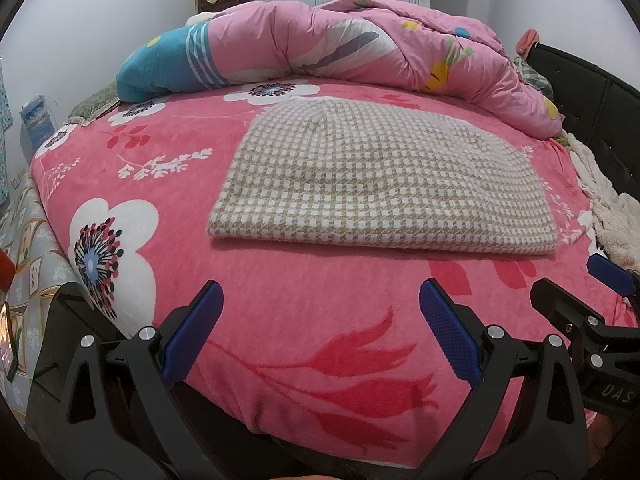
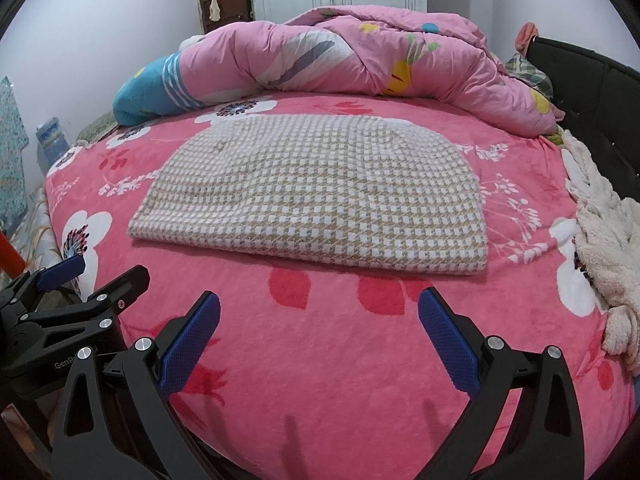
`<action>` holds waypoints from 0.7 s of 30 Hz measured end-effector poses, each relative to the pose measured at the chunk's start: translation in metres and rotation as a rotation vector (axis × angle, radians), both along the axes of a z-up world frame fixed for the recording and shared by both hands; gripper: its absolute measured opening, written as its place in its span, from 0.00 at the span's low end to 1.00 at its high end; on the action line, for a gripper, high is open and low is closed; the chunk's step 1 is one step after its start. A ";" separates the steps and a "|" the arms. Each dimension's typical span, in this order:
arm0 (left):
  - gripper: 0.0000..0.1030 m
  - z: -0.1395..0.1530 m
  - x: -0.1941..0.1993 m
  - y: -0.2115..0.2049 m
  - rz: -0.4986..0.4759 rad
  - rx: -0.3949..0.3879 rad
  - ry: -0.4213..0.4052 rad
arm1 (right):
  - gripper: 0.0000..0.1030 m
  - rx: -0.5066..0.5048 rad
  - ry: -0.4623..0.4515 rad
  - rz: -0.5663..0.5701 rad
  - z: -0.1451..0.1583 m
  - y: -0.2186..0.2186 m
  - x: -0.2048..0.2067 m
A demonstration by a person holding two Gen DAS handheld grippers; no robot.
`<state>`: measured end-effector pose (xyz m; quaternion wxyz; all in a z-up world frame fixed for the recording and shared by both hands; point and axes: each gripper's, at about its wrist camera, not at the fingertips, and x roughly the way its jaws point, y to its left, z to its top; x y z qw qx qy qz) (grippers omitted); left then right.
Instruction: Fold large clothes
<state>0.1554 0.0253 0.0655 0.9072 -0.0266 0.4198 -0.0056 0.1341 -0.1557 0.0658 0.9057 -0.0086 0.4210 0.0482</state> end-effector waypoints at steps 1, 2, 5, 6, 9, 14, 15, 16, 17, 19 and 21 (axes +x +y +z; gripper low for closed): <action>0.92 0.000 0.000 0.000 0.000 -0.001 0.000 | 0.94 0.000 0.000 0.000 0.000 0.000 0.000; 0.92 0.000 0.000 0.000 0.001 0.000 0.000 | 0.94 0.000 0.001 0.002 0.001 -0.001 0.001; 0.92 0.000 0.001 0.001 0.000 0.000 0.000 | 0.94 -0.001 0.000 0.002 0.001 -0.001 0.000; 0.92 0.000 0.001 0.002 0.001 0.000 0.000 | 0.94 0.000 0.000 0.002 0.001 -0.001 0.001; 0.92 0.000 0.001 0.002 -0.001 0.000 -0.001 | 0.94 0.000 0.000 0.001 0.001 -0.001 0.000; 0.92 0.000 0.000 0.001 -0.001 0.000 0.000 | 0.94 0.000 0.001 0.000 0.001 0.000 0.001; 0.92 0.000 0.001 0.002 -0.001 0.000 0.000 | 0.94 0.000 0.001 0.000 0.001 0.000 0.000; 0.92 0.000 0.001 0.002 -0.001 -0.001 0.000 | 0.94 0.000 0.001 0.000 0.000 0.000 0.000; 0.92 0.000 0.001 0.002 -0.002 0.000 0.000 | 0.94 0.000 0.002 0.000 0.000 0.000 0.000; 0.92 0.000 0.000 0.001 0.000 0.000 -0.001 | 0.94 0.001 0.003 0.000 0.000 0.000 0.000; 0.92 0.000 0.000 0.001 -0.001 -0.001 -0.001 | 0.94 0.000 0.005 0.004 -0.001 -0.001 0.001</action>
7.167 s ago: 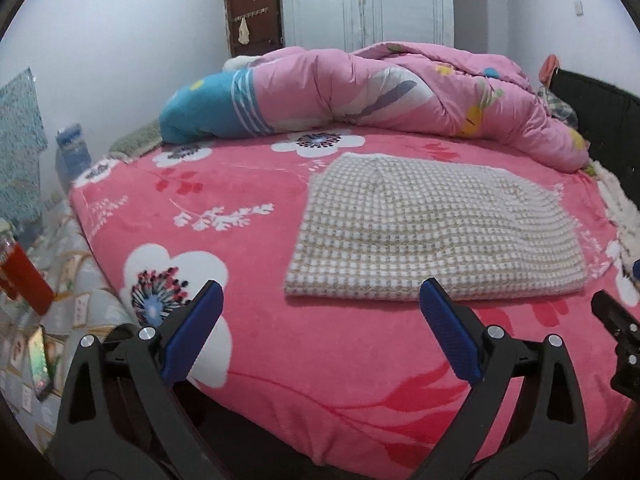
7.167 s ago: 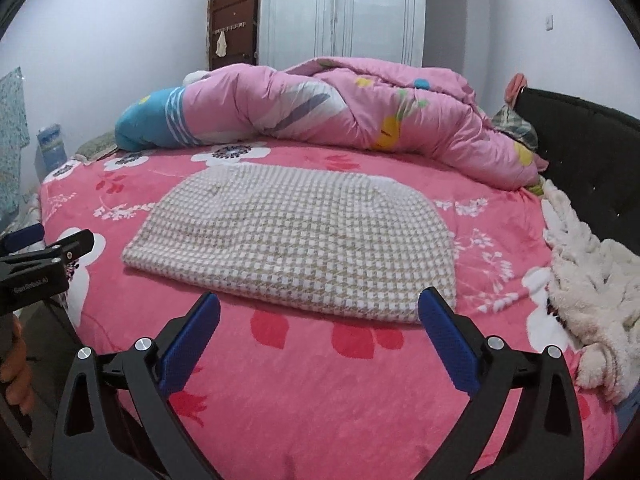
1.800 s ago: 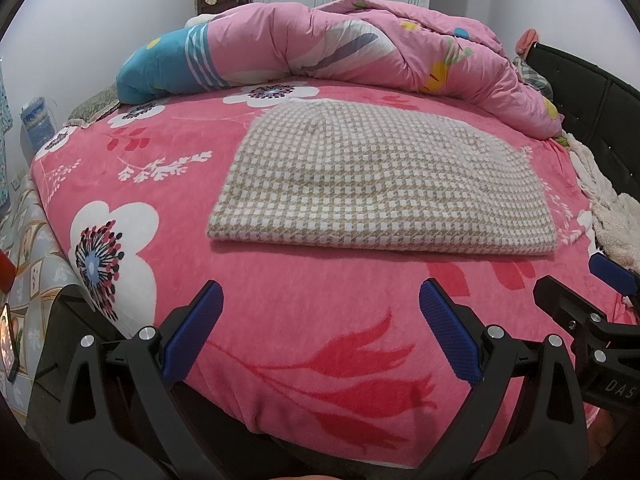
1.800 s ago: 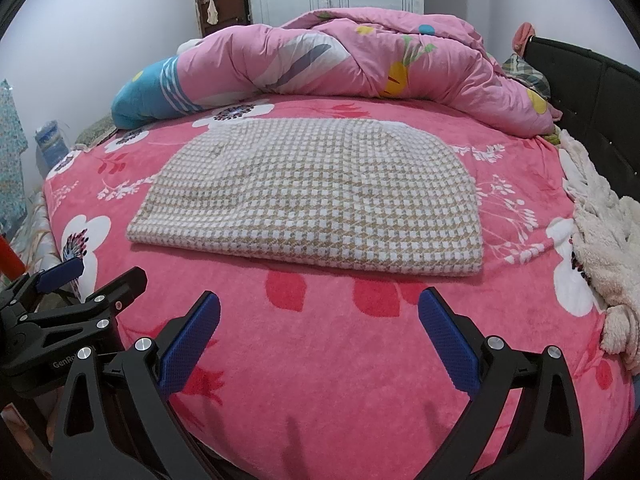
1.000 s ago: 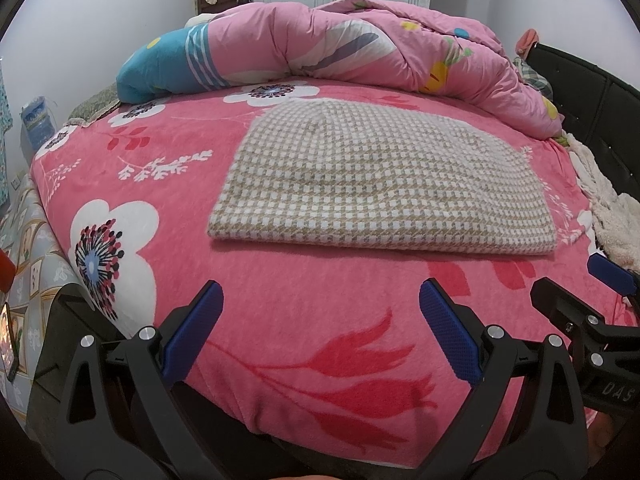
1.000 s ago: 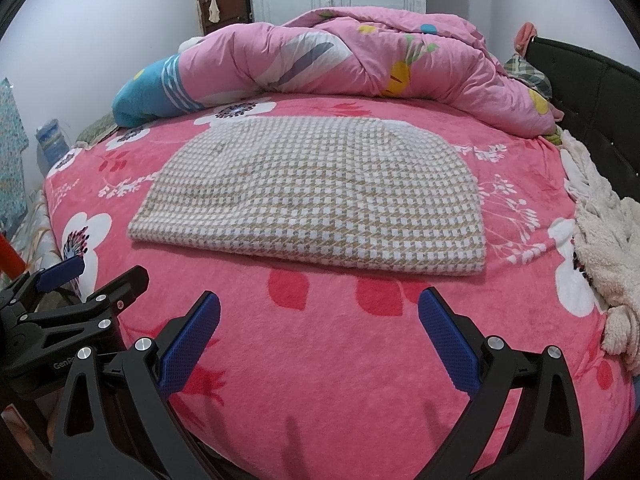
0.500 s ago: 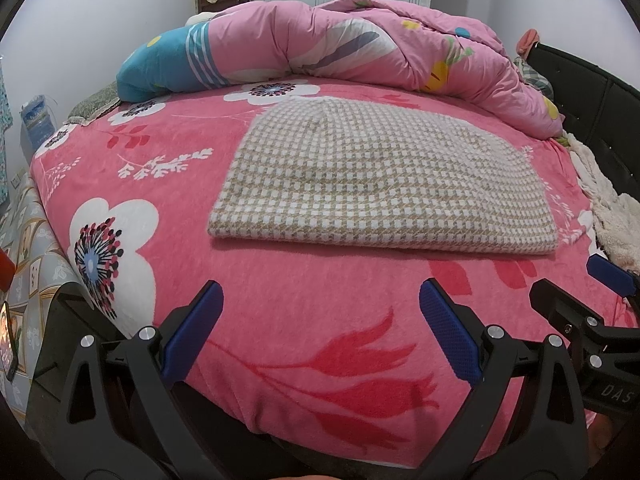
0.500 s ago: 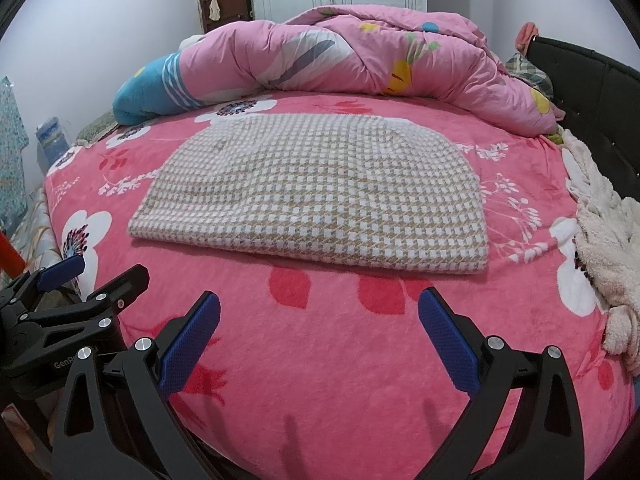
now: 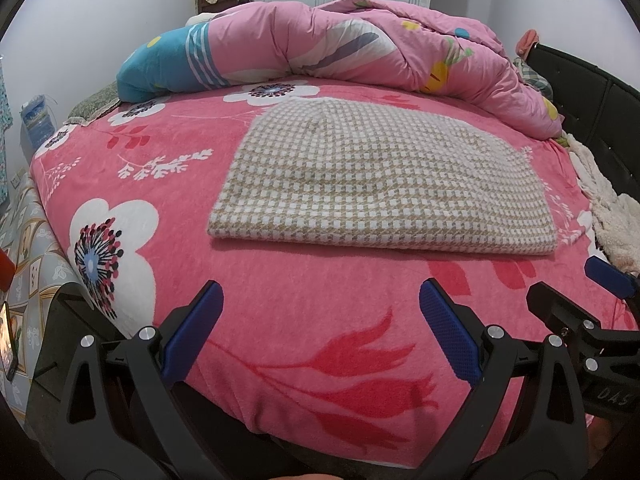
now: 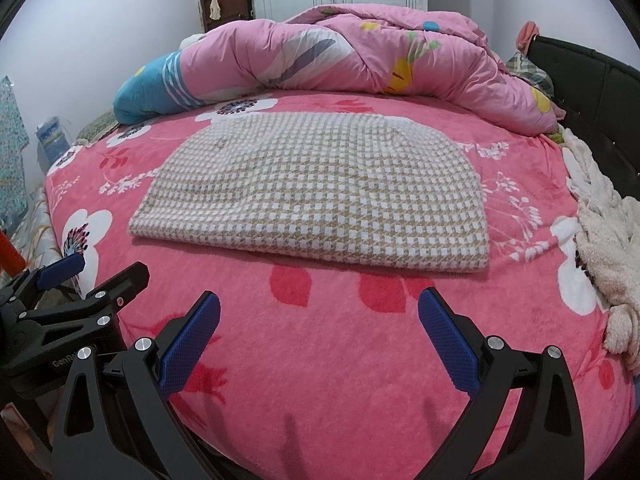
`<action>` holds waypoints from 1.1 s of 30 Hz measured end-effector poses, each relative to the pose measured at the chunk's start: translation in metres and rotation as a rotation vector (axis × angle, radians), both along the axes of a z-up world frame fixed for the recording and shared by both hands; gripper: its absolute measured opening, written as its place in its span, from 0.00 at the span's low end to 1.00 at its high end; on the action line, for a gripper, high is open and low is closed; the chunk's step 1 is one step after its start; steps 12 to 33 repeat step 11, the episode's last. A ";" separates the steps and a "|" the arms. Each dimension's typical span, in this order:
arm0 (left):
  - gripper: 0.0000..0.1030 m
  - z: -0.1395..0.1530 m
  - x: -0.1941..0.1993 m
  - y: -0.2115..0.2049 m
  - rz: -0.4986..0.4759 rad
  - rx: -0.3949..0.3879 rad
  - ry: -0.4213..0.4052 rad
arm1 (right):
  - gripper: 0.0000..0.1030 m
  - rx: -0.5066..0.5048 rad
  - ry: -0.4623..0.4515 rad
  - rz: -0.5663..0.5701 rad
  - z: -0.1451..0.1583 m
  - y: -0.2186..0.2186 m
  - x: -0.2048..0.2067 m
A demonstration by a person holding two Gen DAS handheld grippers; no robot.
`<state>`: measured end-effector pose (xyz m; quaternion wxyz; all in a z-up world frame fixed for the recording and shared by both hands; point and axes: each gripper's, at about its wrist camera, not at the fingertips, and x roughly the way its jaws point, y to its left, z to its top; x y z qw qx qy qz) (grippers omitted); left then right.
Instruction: Fold large clothes
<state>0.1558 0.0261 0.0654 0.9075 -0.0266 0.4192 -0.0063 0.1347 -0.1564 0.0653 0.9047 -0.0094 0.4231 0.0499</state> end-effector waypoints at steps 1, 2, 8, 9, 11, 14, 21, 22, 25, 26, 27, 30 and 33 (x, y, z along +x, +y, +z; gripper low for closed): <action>0.92 0.000 0.001 0.001 -0.001 0.001 -0.001 | 0.94 0.000 -0.001 -0.001 0.000 0.000 0.000; 0.92 -0.001 0.000 0.000 -0.001 0.001 0.000 | 0.94 0.001 0.000 0.001 0.000 -0.001 0.000; 0.92 -0.001 0.000 0.000 0.000 -0.001 0.000 | 0.94 0.001 0.002 0.002 -0.002 -0.002 0.000; 0.92 -0.001 0.000 -0.001 0.000 0.000 -0.001 | 0.94 0.000 0.003 0.002 -0.003 -0.002 -0.001; 0.92 -0.001 0.000 -0.001 0.001 0.000 -0.001 | 0.94 0.000 0.004 0.003 -0.003 -0.002 0.000; 0.92 -0.001 0.000 -0.001 0.001 0.000 -0.001 | 0.94 0.000 0.004 0.003 -0.003 -0.002 0.000; 0.92 -0.001 0.000 -0.001 0.001 0.000 -0.001 | 0.94 0.000 0.004 0.003 -0.003 -0.002 0.000; 0.92 -0.001 0.000 -0.001 0.001 0.000 -0.001 | 0.94 0.000 0.004 0.003 -0.003 -0.002 0.000; 0.92 -0.001 0.000 -0.001 0.001 0.000 -0.001 | 0.94 0.000 0.004 0.003 -0.003 -0.002 0.000; 0.92 -0.001 0.000 -0.001 0.001 0.000 -0.001 | 0.94 0.000 0.004 0.003 -0.003 -0.002 0.000; 0.92 -0.001 0.000 -0.001 0.001 0.000 -0.001 | 0.94 0.000 0.004 0.003 -0.003 -0.002 0.000; 0.92 -0.001 0.000 -0.001 0.001 0.000 -0.001 | 0.94 0.000 0.004 0.003 -0.003 -0.002 0.000; 0.92 -0.001 0.000 -0.001 0.001 0.000 -0.001 | 0.94 0.000 0.004 0.003 -0.003 -0.002 0.000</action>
